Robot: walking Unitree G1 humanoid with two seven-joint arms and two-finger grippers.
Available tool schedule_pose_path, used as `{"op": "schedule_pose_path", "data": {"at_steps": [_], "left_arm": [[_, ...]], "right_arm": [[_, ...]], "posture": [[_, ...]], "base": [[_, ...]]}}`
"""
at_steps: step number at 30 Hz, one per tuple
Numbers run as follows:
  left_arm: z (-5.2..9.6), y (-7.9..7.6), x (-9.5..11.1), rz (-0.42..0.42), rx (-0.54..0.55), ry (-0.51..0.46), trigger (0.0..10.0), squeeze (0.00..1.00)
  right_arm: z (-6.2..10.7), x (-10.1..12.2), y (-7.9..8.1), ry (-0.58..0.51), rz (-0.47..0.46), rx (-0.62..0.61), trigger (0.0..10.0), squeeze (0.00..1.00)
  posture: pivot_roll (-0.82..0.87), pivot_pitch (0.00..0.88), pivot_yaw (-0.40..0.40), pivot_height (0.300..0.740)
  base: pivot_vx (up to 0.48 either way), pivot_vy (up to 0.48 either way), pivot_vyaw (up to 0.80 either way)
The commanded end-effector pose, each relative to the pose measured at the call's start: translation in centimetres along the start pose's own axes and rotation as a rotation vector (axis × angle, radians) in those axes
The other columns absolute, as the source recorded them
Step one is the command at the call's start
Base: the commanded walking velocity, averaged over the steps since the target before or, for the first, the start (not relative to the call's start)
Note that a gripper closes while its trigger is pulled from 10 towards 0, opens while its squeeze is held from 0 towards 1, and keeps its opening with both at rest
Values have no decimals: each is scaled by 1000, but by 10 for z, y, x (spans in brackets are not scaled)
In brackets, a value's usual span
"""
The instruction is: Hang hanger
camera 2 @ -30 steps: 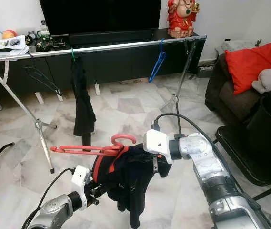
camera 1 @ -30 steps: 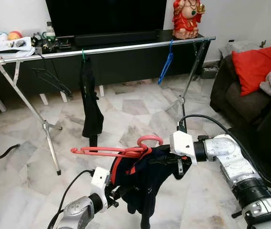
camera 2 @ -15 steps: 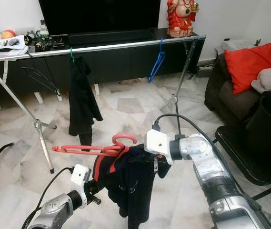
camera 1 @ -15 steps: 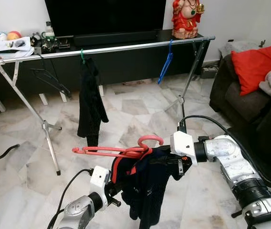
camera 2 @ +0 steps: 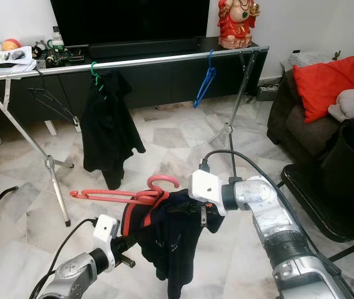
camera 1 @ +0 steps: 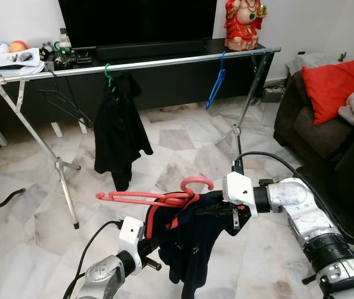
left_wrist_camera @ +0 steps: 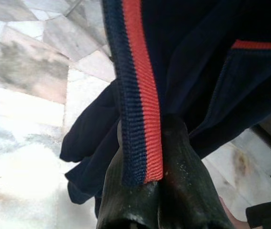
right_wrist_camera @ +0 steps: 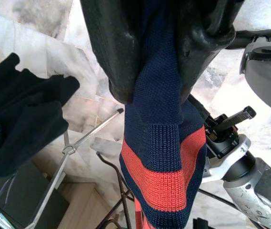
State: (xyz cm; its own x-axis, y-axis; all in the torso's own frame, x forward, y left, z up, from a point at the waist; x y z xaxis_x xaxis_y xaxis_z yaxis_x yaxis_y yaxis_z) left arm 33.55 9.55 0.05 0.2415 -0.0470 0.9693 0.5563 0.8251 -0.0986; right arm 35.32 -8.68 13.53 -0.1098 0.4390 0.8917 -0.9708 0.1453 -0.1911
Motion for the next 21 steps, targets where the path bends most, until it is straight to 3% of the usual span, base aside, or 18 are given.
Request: {"op": "schedule_pose_path", "data": {"at_steps": [1,7,14,21], "left_arm": [[3,3,-9,-14,29,38,0,0],[12,20,-25,-46,146,126,0,0],[17,23,-38,-67,167,200,0,0],[23,36,-43,-82,232,248,0,0]], "right_arm": [[1,2,-3,1,18,-12,0,0],[7,-17,-2,57,-11,-37,0,0],[13,-42,7,100,-77,-45,0,0],[24,-66,11,201,-100,-49,0,0]], "posture": [[37,74,-17,740],[35,69,-12,740],[35,63,-7,740],[33,63,-6,740]], "base": [[0,0,0],[0,0,0],[0,0,0],[0,0,0]]}}
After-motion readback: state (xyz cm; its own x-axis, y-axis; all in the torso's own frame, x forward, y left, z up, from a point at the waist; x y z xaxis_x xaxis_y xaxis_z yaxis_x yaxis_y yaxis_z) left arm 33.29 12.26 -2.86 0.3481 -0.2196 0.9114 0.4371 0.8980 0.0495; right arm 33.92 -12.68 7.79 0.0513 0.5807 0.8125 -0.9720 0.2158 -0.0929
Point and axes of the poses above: a point about 5 cm out from each wrist's last joint towards the gripper, its own z axis pointing back from the gripper into the wrist, its own x axis along the axis of the wrist's last joint, y = z × x, the point moved 6 cm from there along -z, pointing out of the wrist towards the gripper, and after that the axes turned 10 degrees about -z, right-handed, at the moved point
